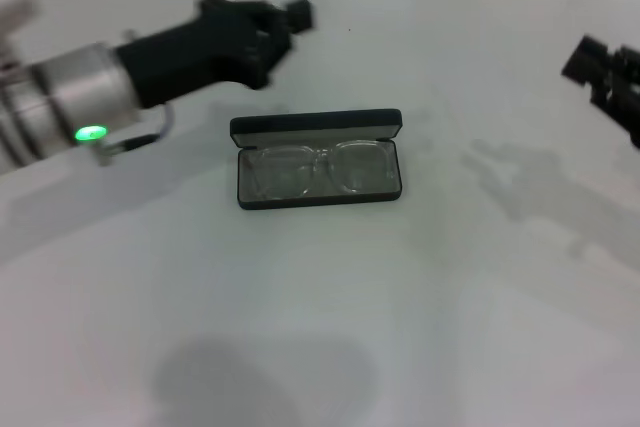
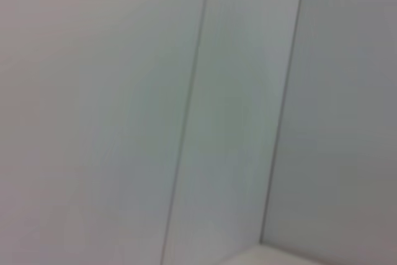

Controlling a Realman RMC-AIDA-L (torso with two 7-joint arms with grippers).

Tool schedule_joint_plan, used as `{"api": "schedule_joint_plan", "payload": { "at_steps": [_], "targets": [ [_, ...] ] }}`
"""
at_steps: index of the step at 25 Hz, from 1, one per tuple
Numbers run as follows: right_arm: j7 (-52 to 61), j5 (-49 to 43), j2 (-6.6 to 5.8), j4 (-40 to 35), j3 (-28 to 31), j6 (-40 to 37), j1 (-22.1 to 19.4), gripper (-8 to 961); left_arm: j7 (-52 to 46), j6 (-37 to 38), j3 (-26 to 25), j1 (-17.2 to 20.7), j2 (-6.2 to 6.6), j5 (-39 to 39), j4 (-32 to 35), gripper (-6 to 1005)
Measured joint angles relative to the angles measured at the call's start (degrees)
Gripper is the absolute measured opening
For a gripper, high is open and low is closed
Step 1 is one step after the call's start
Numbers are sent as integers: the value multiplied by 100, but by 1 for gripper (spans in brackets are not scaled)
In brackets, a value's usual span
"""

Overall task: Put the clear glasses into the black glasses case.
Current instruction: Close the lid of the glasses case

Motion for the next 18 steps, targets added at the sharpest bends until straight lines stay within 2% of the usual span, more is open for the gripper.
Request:
{"api": "schedule_joint_plan", "payload": {
  "at_steps": [2, 6, 8, 9, 18],
  "targets": [
    [-62, -27, 6, 111, 7, 3, -41, 266, 3, -367, 332, -168, -22, -63, -117, 36],
    [-83, -76, 14, 296, -12, 12, -23, 270, -65, -1389, 1306, -417, -37, -429, -353, 36],
    [-87, -95, 19, 350, -25, 5, -11, 272, -96, -1559, 1469, -453, -33, -475, -383, 36],
    [-88, -102, 21, 364, -27, 0, -10, 273, -202, -1946, 1853, -542, -28, -523, -463, 36],
    [-104, -167, 25, 414, -104, 76, 34, 283, -223, -2375, 1947, -532, -54, -539, -845, 37]
  ]
}}
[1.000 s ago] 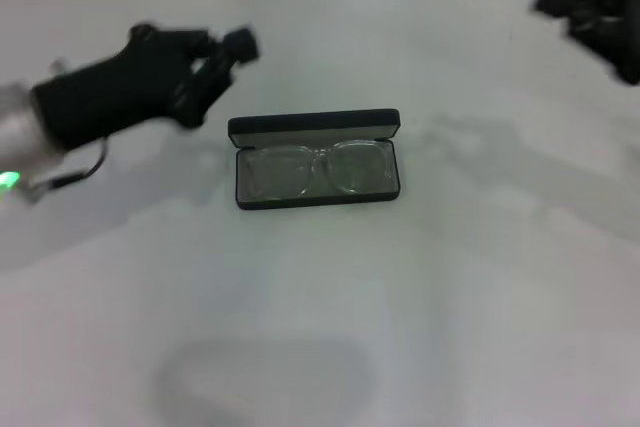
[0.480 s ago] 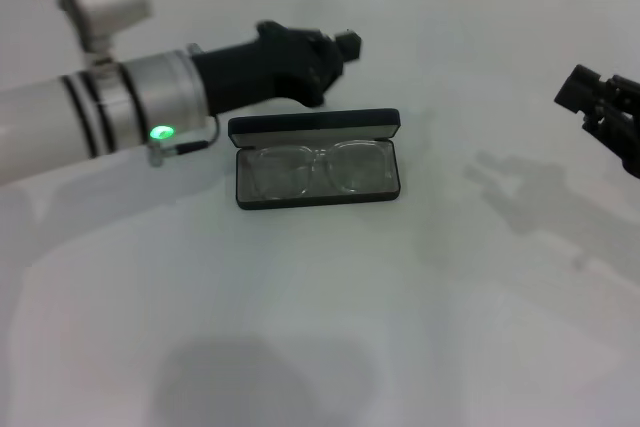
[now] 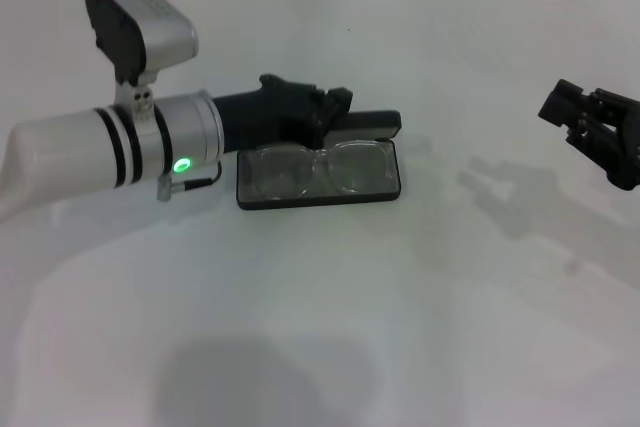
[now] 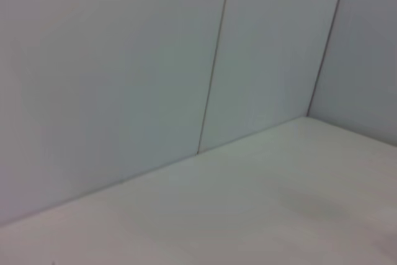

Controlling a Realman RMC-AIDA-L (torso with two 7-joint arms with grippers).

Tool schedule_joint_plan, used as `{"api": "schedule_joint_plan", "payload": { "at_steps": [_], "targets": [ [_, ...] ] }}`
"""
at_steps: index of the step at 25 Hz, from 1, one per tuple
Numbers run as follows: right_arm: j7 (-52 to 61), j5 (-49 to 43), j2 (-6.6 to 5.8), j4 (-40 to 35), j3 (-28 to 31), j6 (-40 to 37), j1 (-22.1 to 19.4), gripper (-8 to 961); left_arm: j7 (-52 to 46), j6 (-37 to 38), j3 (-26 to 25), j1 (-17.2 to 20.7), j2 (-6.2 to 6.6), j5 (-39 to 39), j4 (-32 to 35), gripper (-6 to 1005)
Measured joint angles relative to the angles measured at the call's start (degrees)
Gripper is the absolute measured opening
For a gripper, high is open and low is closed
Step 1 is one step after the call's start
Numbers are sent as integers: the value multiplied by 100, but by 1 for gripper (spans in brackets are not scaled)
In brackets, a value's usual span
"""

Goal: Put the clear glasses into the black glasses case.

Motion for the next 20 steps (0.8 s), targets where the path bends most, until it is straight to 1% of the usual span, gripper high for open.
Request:
{"api": "schedule_joint_plan", "payload": {
  "at_steps": [8, 11, 13, 14, 16, 18, 20],
  "targets": [
    [-35, -53, 0, 32, -57, 218, 193, 292, -13, 23, 5, 87, -1, -12, -443, 37],
    [-57, -107, 0, 87, -61, 323, 303, 295, -16, 47, 15, 201, -17, -17, -502, 37],
    [-60, -145, 0, 107, -61, 385, 362, 297, 2, 237, 24, 306, -10, -124, -439, 37],
    [-60, -158, 0, 112, -61, 409, 384, 298, 30, 437, 25, 373, 5, -179, -347, 37],
    [-60, -171, -1, 112, -60, 421, 406, 300, 240, 1178, 13, 623, 37, -288, 100, 37],
    [-60, -172, -8, 103, -59, 424, 406, 303, 501, 2004, -9, 1067, 50, -472, 908, 37],
    [-64, -190, -18, 97, -57, 429, 408, 305, 657, 2538, 15, 1599, 53, -798, 1793, 37]
  ]
}}
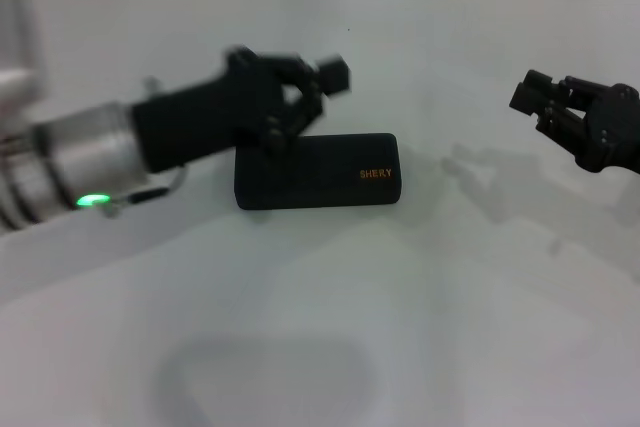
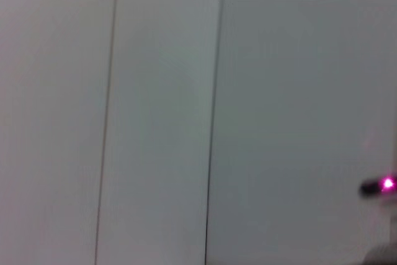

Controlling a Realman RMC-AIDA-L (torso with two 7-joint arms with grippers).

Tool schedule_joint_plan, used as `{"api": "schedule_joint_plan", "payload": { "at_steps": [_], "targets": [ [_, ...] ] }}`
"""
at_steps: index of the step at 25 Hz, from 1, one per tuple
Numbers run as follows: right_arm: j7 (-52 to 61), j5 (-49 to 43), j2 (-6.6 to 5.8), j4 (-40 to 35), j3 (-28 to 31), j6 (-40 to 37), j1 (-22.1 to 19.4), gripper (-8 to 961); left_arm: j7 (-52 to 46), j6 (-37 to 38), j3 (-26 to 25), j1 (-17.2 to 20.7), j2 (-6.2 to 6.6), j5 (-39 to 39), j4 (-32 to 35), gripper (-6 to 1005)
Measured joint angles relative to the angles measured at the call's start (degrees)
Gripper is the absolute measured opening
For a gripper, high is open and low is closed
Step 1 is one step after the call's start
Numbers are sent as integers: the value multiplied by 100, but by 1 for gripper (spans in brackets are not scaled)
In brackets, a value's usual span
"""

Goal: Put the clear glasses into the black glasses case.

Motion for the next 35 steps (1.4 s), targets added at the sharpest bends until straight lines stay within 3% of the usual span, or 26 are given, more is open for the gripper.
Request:
{"api": "schedule_joint_plan", "payload": {
  "at_steps": [4, 11, 12, 15, 20, 23, 28, 35],
  "targets": [
    [-175, -254, -10, -74, 4, -51, 52, 309, -7, 365, 73, 683, 28, -244, 1081, 37],
    [-279, -1182, 13, -671, -52, -482, 170, 317, -121, 594, -168, 1227, 90, 174, 1183, 225],
    [-265, -1290, 11, -736, -87, -549, 210, 318, -152, 604, -190, 1247, 101, 234, 1178, 427],
    [-208, -1561, 10, -927, -187, -679, 322, 321, -395, 798, -421, 1320, 192, 557, 1029, 491],
    [41, -1802, 54, -1473, -722, -585, 429, 550, -379, 1395, -844, 1345, 204, 684, 604, 596],
    [48, -1803, 64, -1653, -1024, -477, 455, 627, -481, 1476, -839, 1345, 188, 996, 563, 660],
    [57, -1778, 71, -1856, -1627, -66, 506, 754, -645, 1482, -865, 1352, 166, 1482, 551, 885],
    [38, -1662, 96, -1940, -1769, 14, 462, 765, -666, 1471, -869, 1328, 149, 1681, 551, 893]
  ]
}}
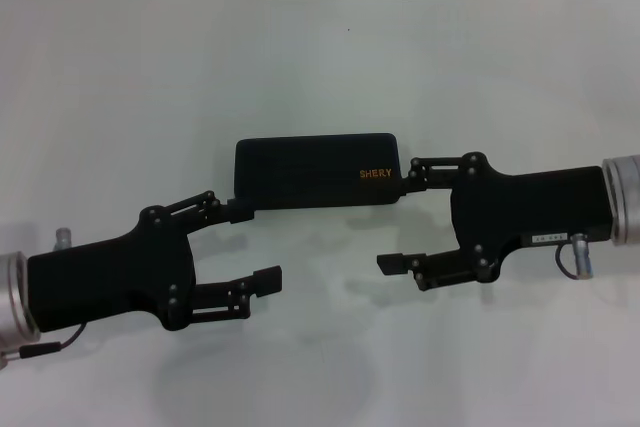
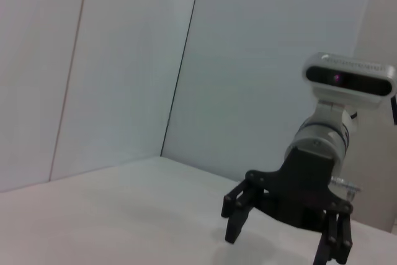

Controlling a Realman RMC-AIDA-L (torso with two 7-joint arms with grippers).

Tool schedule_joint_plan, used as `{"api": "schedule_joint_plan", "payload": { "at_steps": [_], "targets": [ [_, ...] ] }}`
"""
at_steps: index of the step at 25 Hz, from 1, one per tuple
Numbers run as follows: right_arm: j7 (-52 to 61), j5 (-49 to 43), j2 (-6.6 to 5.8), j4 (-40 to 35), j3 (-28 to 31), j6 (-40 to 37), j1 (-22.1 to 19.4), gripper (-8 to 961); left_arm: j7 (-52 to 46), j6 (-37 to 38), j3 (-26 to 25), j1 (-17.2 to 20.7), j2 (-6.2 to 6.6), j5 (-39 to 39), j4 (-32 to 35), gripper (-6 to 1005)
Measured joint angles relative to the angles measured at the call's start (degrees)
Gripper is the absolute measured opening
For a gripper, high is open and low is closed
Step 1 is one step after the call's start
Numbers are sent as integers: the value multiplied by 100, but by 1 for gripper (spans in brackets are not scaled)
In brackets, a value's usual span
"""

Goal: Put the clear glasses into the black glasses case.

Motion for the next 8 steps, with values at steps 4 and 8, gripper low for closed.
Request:
{"api": "schedule_joint_plan", "payload": {
  "at_steps": [4, 8],
  "targets": [
    [-29, 14, 0, -8, -18, 2, -30, 765, -88, -2, -3, -21, 18, 154, 3, 893],
    [-32, 16, 3, -11, -20, 14, -40, 765, -130, -11, -5, -44, 16, 231, 15, 893]
  ]
}}
